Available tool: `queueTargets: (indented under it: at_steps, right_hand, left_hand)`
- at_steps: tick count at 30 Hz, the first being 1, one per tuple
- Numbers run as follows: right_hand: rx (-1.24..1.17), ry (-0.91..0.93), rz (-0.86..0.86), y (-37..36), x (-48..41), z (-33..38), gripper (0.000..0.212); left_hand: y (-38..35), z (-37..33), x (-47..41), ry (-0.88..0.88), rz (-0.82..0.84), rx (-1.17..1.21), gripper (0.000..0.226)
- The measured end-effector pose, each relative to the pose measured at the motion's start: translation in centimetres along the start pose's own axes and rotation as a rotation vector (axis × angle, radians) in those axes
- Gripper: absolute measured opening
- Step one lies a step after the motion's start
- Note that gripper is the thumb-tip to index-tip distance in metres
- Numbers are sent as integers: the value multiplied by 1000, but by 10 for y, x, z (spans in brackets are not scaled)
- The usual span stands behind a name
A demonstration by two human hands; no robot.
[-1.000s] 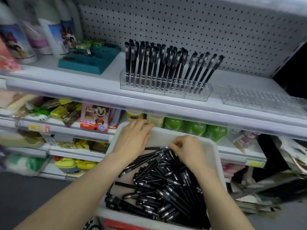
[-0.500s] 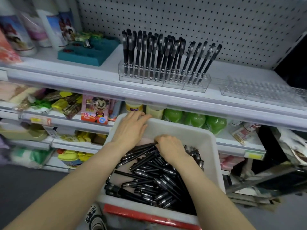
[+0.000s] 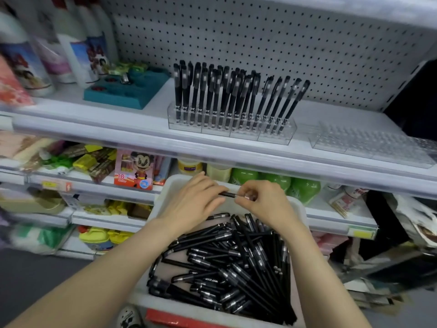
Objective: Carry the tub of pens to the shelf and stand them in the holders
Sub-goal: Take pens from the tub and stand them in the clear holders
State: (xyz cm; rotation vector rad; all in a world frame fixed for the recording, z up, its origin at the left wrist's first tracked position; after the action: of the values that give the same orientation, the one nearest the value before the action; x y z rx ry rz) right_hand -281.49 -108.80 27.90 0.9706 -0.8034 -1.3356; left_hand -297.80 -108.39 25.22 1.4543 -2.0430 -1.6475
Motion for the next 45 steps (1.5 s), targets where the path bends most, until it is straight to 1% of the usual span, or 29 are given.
queueTargets:
  at_steps: [2, 4, 6, 8, 9, 11, 13, 16, 19, 22, 27, 30, 32, 35, 39, 43, 45]
  right_hand:
    - [-226, -32, -82, 16, -3, -2, 8]
    - [-549, -59, -107, 22, -4, 1, 10]
    - [-795, -84, -118, 21, -6, 7, 10]
    - [-920, -92, -142, 21, -10, 14, 10]
    - [-936, -83, -157, 23, -12, 16, 9]
    - [-891, -42, -221, 37, -20, 19, 9]
    - [-800, -3, -336, 66, -27, 18, 7]
    - [-665, 54, -527, 119, -39, 23, 6]
    - [-538, 83, -648, 153, -56, 31, 6]
    - [-444, 65, -700, 162, -76, 39, 10]
    - [-341, 41, -694, 157, -101, 49, 21]
    - [-271, 48, -669, 150, -111, 51, 18]
    - [-200, 35, -620, 143, -117, 51, 17]
    - [-82, -2, -504, 123, -124, 48, 21]
    - [-93, -71, -486, 112, -127, 37, 26]
    - [-97, -55, -494, 110, -121, 36, 19]
    - [-132, -58, -505, 111, -113, 35, 22]
  left_hand:
    - [2, -2, -3, -10, -13, 6, 37]
    - [10, -3, -7, 24, -72, 33, 30]
    - [18, -6, -13, 50, -123, 49, 25]
    - [24, -9, -20, 50, -147, 55, 26]
    - [26, -9, -24, 43, -147, 51, 27]
    - [36, -9, -33, 8, -162, 16, 28]
    - [53, -7, -43, -14, -220, -41, 27]
    - [79, -1, -64, 21, -287, -159, 38]
    - [94, 10, -88, 58, -284, -288, 49]
    - [95, 21, -101, 84, -246, -353, 53]
    - [90, 27, -103, 87, -251, -351, 46]
    - [88, 31, -104, 78, -258, -359, 46]
    - [86, 34, -104, 71, -262, -357, 47]
    - [84, 36, -104, 59, -265, -349, 49]
    - [82, 37, -103, 59, -270, -336, 50]
    - [83, 37, -102, 51, -266, -329, 51]
    - [84, 35, -100, 49, -262, -319, 55]
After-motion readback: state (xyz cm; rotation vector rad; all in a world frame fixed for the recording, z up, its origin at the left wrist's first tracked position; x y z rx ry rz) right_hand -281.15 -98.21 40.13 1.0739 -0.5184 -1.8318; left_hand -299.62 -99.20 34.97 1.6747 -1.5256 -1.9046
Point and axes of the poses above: each hand's wrist, its own x-axis away from the middle knuckle, its own y-axis out of the back of the hand, z = x × y, the point moved 7 cm from there along -x, towards the middle knuckle, and after that the axes turned 6 degrees about x, right-handed, at the moved point
